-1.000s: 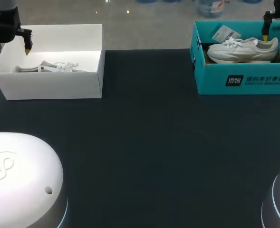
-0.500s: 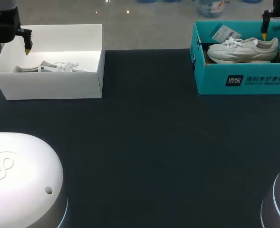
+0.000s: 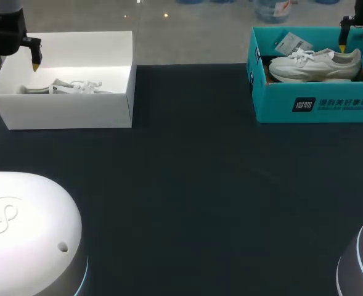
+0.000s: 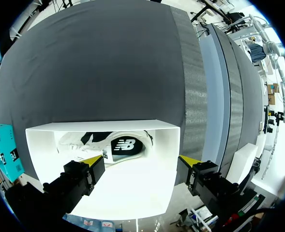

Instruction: Take the shoe out of the shoebox, open the shoe tongue, remove and reinsert the insole, then place the shoe into the shoebox

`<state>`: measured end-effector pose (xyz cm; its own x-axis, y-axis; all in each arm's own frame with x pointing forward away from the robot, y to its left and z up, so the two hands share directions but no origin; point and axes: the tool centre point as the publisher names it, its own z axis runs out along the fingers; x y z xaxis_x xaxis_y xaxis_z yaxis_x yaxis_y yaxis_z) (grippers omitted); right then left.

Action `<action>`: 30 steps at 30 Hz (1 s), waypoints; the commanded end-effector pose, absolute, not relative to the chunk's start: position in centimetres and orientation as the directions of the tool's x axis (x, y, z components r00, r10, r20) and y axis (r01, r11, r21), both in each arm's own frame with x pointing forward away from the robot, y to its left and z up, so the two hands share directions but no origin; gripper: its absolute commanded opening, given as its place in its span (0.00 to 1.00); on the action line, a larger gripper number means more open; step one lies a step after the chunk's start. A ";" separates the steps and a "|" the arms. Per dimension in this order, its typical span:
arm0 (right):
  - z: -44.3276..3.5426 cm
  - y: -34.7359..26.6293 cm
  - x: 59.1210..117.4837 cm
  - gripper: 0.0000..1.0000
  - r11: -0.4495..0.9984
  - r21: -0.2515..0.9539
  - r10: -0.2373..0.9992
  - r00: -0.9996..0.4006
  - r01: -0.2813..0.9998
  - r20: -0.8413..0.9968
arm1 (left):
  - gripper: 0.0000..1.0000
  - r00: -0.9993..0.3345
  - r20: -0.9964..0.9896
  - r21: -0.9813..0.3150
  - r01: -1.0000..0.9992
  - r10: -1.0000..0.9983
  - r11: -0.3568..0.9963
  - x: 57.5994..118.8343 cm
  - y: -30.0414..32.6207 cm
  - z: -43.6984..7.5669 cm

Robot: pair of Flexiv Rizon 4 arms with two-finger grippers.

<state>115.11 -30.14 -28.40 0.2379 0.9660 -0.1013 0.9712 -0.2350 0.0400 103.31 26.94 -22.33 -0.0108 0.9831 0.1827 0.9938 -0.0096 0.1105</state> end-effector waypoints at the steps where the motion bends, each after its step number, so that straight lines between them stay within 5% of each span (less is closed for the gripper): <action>1: -29.3 -30.9 116.4 1.00 -0.239 0.021 0.966 0.240 0.971 -0.100 | 1.00 -0.010 0.183 0.110 0.994 0.983 -0.010 103.3 27.0 -22.3; 30: -33.0 -31.8 119.7 1.00 -0.243 0.049 0.967 0.246 0.969 -0.070 | 1.00 -0.010 0.183 0.110 0.994 0.983 -0.010 103.3 27.0 -22.3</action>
